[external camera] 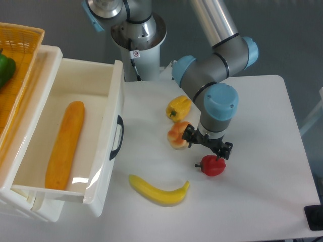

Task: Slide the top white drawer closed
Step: 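Move the gripper toward the front face of the open white drawer, then push the open white drawer into the cabinet with the gripper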

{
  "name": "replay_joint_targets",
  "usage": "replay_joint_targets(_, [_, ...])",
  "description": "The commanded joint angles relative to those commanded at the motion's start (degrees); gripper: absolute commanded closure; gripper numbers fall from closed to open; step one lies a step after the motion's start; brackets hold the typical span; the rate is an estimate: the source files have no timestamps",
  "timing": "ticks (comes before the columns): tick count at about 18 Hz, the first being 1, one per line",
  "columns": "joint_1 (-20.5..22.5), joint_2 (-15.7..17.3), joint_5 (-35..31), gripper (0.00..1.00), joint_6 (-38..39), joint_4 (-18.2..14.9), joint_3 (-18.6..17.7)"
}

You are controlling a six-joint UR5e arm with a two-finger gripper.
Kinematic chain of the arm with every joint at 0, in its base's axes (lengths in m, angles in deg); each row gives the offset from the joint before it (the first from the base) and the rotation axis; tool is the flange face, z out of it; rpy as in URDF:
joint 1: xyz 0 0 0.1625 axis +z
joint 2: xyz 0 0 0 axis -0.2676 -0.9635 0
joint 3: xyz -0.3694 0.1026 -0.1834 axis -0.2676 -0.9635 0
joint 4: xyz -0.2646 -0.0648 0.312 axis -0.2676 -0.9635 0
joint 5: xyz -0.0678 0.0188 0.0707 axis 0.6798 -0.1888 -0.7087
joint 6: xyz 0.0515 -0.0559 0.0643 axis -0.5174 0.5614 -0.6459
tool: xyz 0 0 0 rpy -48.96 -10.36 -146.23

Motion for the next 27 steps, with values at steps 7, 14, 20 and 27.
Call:
replay_joint_targets(7, [-6.6,1.2,1.8,1.0,7.4,-2.7,0.5])
replay_joint_targets(14, [-6.4,3.8,18.5,1.0,8.0,-22.2,3.5])
replay_joint_targets(20, [-5.8,5.6,24.1,1.0,8.0,-24.4,3.5])
replay_joint_targets(27, [-5.2,6.8,27.3,1.0,8.0,-24.8,3.5])
